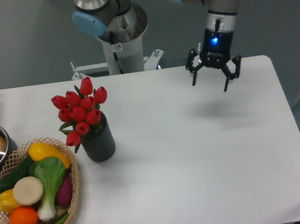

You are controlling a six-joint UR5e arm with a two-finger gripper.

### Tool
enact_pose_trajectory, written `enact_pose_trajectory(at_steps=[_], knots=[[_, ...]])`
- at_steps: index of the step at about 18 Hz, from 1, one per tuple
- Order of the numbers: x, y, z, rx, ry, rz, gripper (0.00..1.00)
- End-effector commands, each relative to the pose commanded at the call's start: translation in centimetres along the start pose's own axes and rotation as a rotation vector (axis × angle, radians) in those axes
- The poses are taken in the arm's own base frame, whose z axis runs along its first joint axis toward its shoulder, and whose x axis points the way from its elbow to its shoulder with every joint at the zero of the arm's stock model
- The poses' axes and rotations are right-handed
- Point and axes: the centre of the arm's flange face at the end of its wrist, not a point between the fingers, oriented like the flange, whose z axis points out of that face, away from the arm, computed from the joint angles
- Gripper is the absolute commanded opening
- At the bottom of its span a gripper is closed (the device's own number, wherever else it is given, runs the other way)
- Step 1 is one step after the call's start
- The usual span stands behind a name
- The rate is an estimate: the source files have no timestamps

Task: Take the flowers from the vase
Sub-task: 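Lower the open gripper onto the tulip stems above the vase rim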

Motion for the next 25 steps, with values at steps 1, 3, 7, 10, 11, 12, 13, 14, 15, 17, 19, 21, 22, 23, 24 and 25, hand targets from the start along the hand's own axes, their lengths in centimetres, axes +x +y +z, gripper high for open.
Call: enact_pose_trajectory(at_steps=[1,3,7,10,11,12,13,14,15,17,19,21,22,23,24,25], knots=[[0.2,-0.4,0.2,0.026,0.009,0.004,1.00],[1.1,-1.1,1.3,0.080,0.048,0.006,1.00],[4.0,-2.6,3.8,0.128,0.127,0.029,1.00],[6.4,-4.5,5.9,0.180,0.202,0.058,1.00],[7.1,-4.6,6.7,0.196,0.230,0.053,1.00],[7.7,-4.7,7.2,0.210,0.250,0.051,1.00],[8.4,-5.1,7.6,0.222,0.268,0.057,1.00],[9.0,-5.6,8.0,0.233,0.284,0.064,1.00],[9.6,-6.1,8.4,0.245,0.302,0.072,1.00],[10.6,-6.8,9.2,0.273,0.335,0.080,1.00],[11.6,-7.6,9.8,0.321,0.373,0.083,1.00],[12.5,-8.6,10.0,0.375,0.400,0.085,1.00],[12.9,-8.9,10.2,0.387,0.413,0.087,1.00],[13.3,-9.0,10.8,0.387,0.430,0.090,1.00],[13.8,-9.2,11.4,0.385,0.449,0.094,1.00],[14.2,-9.4,11.8,0.384,0.460,0.106,1.00]])
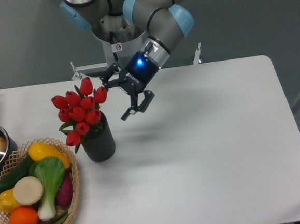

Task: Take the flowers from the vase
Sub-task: 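Lower the open gripper onto the tulip stems above the vase rim, then close the gripper around the red tulip stems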

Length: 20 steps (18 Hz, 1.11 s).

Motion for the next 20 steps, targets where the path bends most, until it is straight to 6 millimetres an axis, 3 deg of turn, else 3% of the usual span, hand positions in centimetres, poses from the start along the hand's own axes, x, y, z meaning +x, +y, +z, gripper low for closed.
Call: enact_pose_trajectory(at_steps=[10,11,13,16,17,20], knots=[[1.1,0.0,4.1,-0.003,0.098,0.019,0.99],[1.0,-0.1,4.0,-0.005,0.098,0.020,0.88],[0.5,-0.3,4.0,-0.014,0.093,0.029,0.52],[-0.5,-0.8,3.9,-0.018,0.087,0.034,0.09],[-0.5,-0.9,3.8,-0.018,0.086,0.036,0.00],[-0.4,-1.4,3.4,-0.027,0.075,0.046,0.00]])
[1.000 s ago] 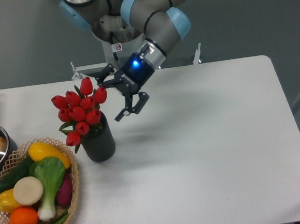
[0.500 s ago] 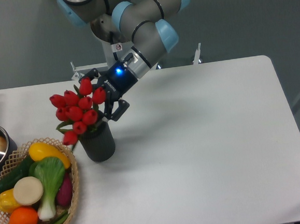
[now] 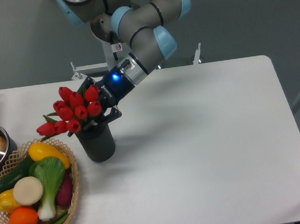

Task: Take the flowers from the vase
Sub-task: 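Close the gripper around the red tulip stems, then lift the gripped tulips up out of the black vase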

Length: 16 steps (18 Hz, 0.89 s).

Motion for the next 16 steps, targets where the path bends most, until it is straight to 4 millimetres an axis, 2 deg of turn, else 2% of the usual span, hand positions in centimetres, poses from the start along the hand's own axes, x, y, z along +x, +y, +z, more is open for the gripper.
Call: enact_pose_trajectory(at_steps=[2,4,11,16], knots=[[0.0,-0.2,-0.2,-0.003,-0.005,0.005,0.00],[0.6,-1.2,-0.8,-0.003,-0.018,0.010,0.00],[1.2,-6.9,-3.7,0.018,-0.084,-0.086,0.00],[-0.2,-10.4,-5.4,0.031,-0.118,-0.132,0.00]])
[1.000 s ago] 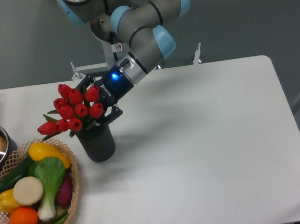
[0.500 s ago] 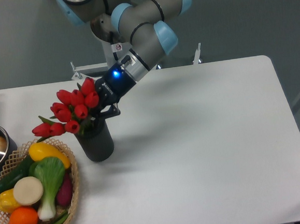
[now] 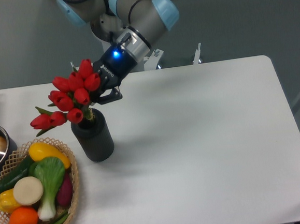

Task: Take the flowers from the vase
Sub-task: 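Lift the gripped tulips up out of the black vase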

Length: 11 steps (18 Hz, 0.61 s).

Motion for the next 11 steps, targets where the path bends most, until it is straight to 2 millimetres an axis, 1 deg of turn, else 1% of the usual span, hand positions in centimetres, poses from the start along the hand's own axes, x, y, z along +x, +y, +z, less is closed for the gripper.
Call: enact_pose_trajectory(at_steps=[2,6,11], knots=[[-0.5,-1.0,-0.5,0.007,-0.011,-0.030,0.00],[-1.1,-2.7,-1.4,0.021,-0.027,-0.021,0.00],[-1.3,-4.0,-1.9,0.047,-0.022,-0.086,0.00]])
